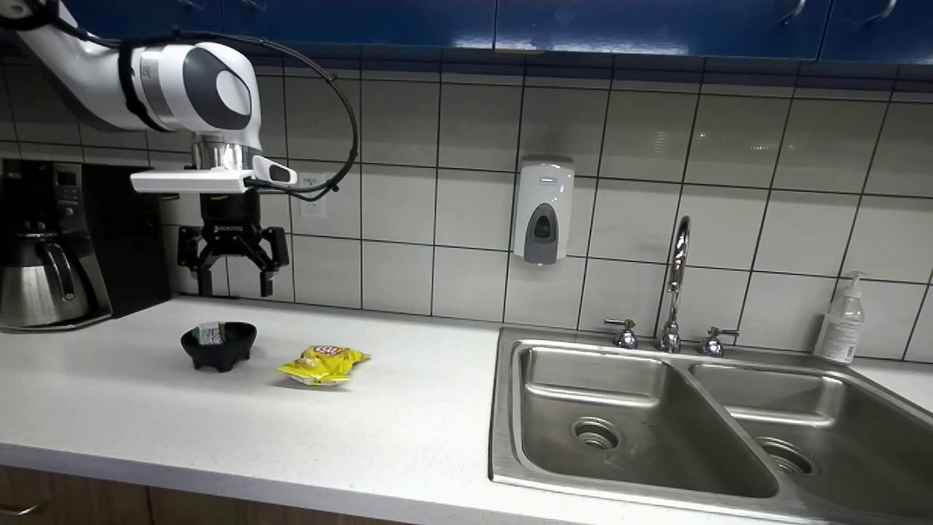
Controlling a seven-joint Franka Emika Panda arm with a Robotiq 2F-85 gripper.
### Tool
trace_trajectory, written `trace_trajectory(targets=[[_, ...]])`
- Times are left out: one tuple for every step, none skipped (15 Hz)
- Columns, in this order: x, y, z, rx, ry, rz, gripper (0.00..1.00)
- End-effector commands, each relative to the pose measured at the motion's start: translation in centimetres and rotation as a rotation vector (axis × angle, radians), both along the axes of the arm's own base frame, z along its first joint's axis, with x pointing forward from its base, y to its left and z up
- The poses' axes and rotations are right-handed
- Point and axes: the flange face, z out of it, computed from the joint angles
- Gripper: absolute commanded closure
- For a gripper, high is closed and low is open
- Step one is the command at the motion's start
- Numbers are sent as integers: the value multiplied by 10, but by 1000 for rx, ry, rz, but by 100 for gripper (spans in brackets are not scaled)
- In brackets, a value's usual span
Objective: Put the green packet in the bowl
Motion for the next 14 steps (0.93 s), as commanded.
trace_trajectory(targets=[[-38, -15, 23, 5, -31, -11, 0], [-45, -17, 28, 1, -31, -16, 0], [-51, -20, 32, 1, -33, -21, 0], [-57, -21, 36, 2, -30, -27, 0], [-62, -23, 39, 2, -17, -28, 0], [-66, -24, 42, 2, -18, -36, 0], [-70, -25, 45, -1, -15, -43, 0], [-72, -25, 47, -3, -14, -48, 0], [-74, -25, 49, -7, -19, -47, 0], [-76, -25, 51, -9, -17, -47, 0], [-65, -21, 45, -7, -18, -33, 0], [-66, -21, 47, -8, -19, -33, 0], [-67, -21, 47, -8, -20, -33, 0], [-68, -21, 47, -8, -21, -33, 0]])
